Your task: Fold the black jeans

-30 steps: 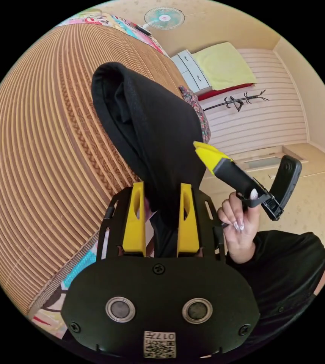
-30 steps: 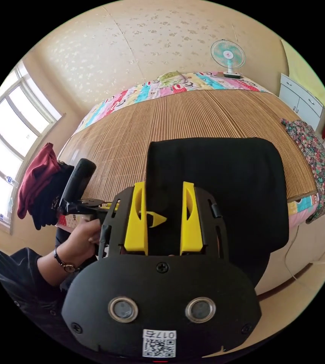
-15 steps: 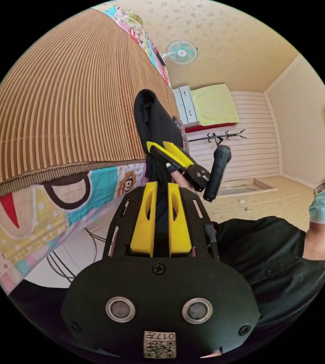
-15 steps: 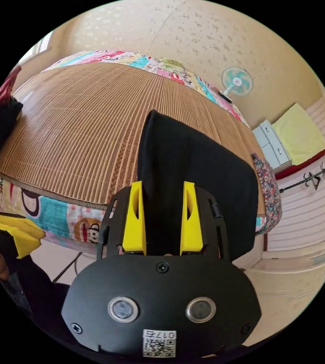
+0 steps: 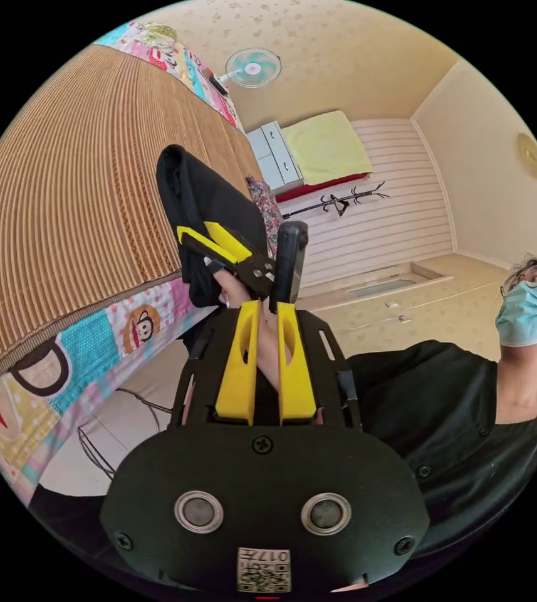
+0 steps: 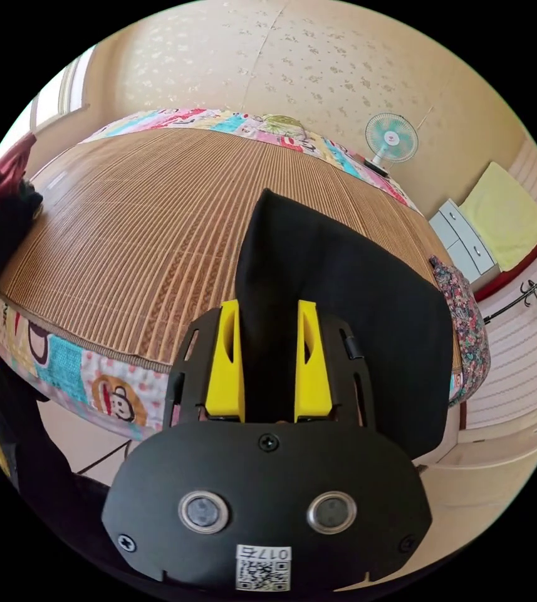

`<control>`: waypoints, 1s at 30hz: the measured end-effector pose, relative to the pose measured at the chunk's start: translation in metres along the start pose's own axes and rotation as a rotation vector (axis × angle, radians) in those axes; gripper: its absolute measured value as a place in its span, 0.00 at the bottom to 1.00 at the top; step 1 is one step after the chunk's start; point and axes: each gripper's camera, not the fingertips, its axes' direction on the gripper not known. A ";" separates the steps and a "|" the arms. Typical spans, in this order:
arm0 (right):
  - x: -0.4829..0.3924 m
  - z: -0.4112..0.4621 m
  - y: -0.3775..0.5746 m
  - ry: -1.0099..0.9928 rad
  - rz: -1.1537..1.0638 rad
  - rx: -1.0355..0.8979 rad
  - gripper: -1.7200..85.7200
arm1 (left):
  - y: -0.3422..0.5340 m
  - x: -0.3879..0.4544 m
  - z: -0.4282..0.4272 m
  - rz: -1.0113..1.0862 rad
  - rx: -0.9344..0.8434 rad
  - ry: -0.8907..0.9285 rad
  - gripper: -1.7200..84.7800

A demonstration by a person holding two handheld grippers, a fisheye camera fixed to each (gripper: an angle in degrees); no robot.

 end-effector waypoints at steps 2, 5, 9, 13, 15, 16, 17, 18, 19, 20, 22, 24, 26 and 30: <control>0.031 0.010 -0.012 -0.002 0.020 0.003 0.17 | -0.001 0.013 0.010 0.025 -0.029 -0.029 0.08; 0.082 0.035 -0.021 0.023 -0.031 0.004 0.16 | 0.000 0.017 0.024 0.006 -0.056 -0.043 0.08; 0.165 0.055 -0.012 -0.024 -0.188 0.003 0.16 | 0.005 0.005 0.029 -0.077 -0.014 -0.002 0.08; 0.251 0.067 0.015 -0.090 -0.391 0.005 0.15 | 0.003 0.003 0.035 -0.121 -0.006 -0.006 0.08; 0.294 0.076 0.017 -0.093 -0.330 -0.034 0.15 | -0.001 0.007 0.039 -0.118 -0.010 -0.017 0.08; 0.320 0.083 0.019 -0.081 -0.263 -0.041 0.14 | -0.004 0.012 0.040 -0.110 -0.008 -0.026 0.08; 0.332 0.087 0.021 -0.080 -0.222 -0.034 0.14 | -0.006 0.014 0.041 -0.104 -0.006 -0.030 0.08; 0.353 0.094 0.023 -0.108 -0.126 -0.005 0.14 | -0.009 0.019 0.043 -0.092 -0.001 -0.041 0.08; 0.364 0.099 0.023 -0.134 -0.069 0.011 0.13 | -0.013 0.023 0.045 -0.084 0.002 -0.053 0.08; 0.365 0.101 0.022 -0.123 -0.068 0.009 0.13 | -0.015 0.026 0.046 -0.081 0.004 -0.057 0.08; 0.350 0.104 0.020 0.018 -0.129 -0.006 0.13 | -0.022 0.038 0.047 -0.056 0.030 -0.053 0.08; 0.336 0.106 0.022 0.137 -0.160 -0.016 0.13 | -0.024 0.055 0.040 -0.001 0.071 -0.090 0.07; 0.330 0.105 0.022 0.190 -0.141 -0.041 0.13 | -0.023 0.073 0.025 0.042 0.134 -0.203 0.04; 0.344 0.089 0.022 0.206 -0.015 -0.107 0.11 | -0.023 0.090 -0.033 0.042 0.234 -0.370 0.04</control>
